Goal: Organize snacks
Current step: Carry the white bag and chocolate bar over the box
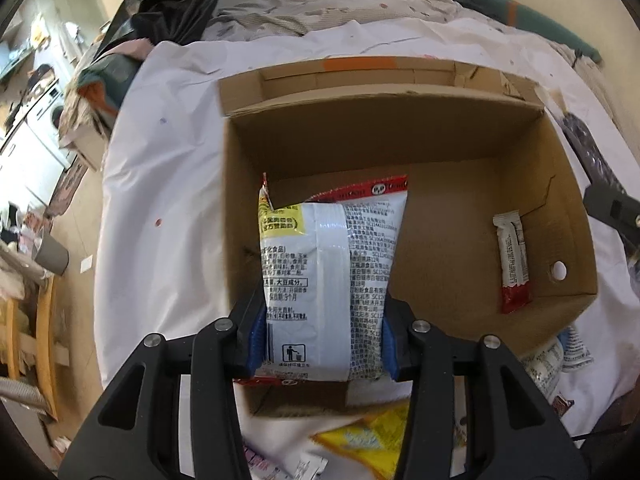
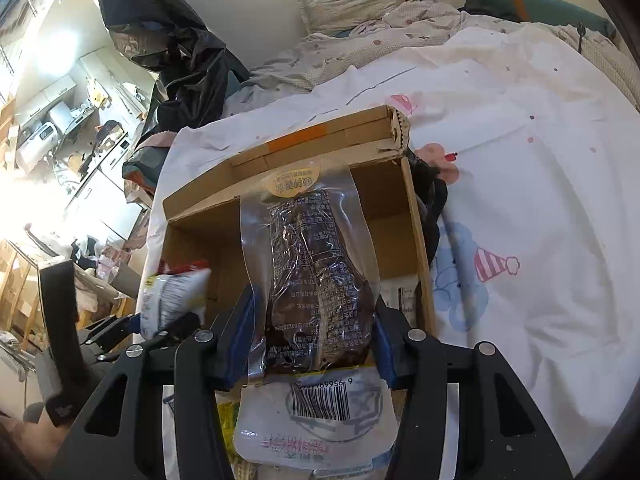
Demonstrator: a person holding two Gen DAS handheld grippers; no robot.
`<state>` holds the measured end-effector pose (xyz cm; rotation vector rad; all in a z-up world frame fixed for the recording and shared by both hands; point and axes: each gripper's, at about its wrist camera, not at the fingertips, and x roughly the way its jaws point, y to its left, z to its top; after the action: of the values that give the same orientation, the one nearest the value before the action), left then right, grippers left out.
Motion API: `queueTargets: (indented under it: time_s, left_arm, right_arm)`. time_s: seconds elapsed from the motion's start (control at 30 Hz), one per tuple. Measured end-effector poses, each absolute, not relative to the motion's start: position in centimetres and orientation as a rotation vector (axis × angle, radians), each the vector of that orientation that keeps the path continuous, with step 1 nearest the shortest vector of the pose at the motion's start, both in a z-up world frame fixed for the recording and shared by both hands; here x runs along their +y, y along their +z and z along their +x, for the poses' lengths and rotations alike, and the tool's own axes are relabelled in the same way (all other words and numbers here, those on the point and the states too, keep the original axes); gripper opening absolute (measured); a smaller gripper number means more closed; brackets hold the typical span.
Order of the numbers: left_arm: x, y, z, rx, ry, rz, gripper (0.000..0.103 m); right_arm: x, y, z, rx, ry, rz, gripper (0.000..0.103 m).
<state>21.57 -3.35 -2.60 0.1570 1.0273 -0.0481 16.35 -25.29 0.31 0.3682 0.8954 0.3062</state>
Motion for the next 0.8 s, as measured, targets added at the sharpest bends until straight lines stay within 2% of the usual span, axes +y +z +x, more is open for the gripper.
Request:
queueTargets:
  time_s: [0.2, 0.57, 0.8]
  left_arm:
    - [-4.6, -4.6, 23.5, 1.125, -0.159, 0.046, 0.041]
    - [-3.1, -1.3, 25.0, 1.028, -0.212, -0.079, 0.041]
    - [-1.5, -1.2, 25.6, 1.078, -0.176, -0.133, 0.041]
  right_arm:
    - [-25.8, -1.2, 18.3, 0.929, 0.276, 0.385, 0.053]
    - [-25.0, -2.6, 19.2, 0.978, 0.281, 0.379, 0.053]
    - [-23.8, -3.9, 19.5, 1.035, 0.299, 0.396, 0.055]
